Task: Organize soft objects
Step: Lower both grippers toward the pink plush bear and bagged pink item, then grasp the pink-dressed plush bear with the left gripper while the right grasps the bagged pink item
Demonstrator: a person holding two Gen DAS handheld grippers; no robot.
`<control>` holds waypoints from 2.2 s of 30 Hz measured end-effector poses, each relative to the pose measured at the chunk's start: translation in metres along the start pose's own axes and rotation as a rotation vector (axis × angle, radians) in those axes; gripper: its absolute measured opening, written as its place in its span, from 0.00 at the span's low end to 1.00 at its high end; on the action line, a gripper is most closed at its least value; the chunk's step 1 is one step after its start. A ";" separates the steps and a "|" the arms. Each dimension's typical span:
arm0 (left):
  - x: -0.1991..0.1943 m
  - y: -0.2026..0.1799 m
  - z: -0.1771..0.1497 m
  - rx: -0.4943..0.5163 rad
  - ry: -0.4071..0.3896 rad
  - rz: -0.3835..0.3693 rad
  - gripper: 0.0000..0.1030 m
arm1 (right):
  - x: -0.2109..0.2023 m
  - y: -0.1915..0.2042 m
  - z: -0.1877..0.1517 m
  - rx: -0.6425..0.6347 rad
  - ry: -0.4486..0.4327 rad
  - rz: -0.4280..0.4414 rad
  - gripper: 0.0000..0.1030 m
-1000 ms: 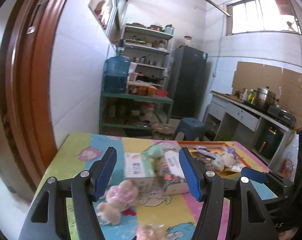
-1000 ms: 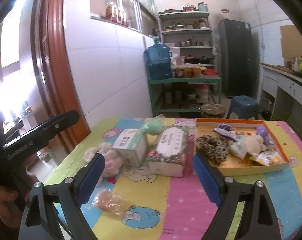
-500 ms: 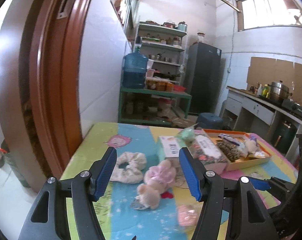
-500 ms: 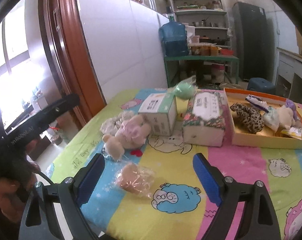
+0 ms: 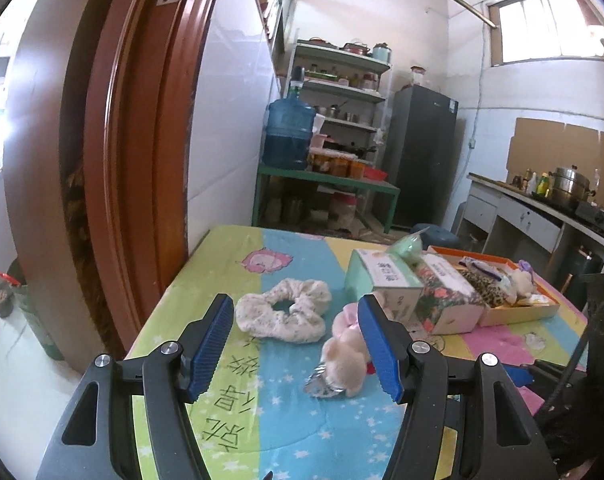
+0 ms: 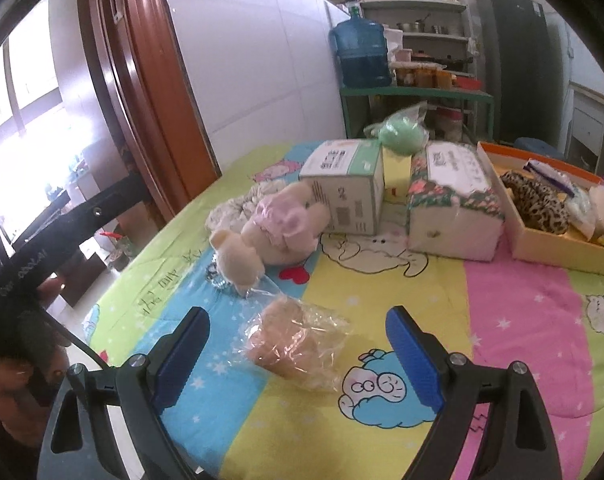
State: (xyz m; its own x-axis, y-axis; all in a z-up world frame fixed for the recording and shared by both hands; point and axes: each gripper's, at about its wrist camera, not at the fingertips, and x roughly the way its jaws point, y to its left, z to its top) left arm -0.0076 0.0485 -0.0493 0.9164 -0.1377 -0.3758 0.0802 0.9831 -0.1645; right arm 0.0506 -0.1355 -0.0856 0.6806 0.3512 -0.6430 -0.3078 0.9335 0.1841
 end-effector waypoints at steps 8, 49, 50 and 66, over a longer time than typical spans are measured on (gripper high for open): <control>0.009 0.020 -0.010 -0.029 0.030 0.025 0.64 | 0.024 -0.002 -0.003 0.002 0.050 -0.021 0.87; 0.134 -0.052 -0.033 0.176 0.414 -0.307 0.35 | 0.011 -0.035 0.003 0.037 0.015 -0.029 0.64; 0.133 -0.049 -0.033 0.169 0.411 -0.307 0.34 | 0.011 -0.035 0.003 0.040 0.016 -0.028 0.64; 0.109 -0.049 -0.032 0.057 0.347 -0.350 0.32 | -0.010 -0.046 0.010 0.054 -0.049 -0.033 0.64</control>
State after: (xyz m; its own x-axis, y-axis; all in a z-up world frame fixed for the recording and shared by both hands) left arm 0.0755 -0.0188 -0.1113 0.6470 -0.4833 -0.5898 0.3904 0.8743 -0.2883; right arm 0.0644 -0.1810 -0.0798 0.7219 0.3217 -0.6127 -0.2488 0.9468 0.2041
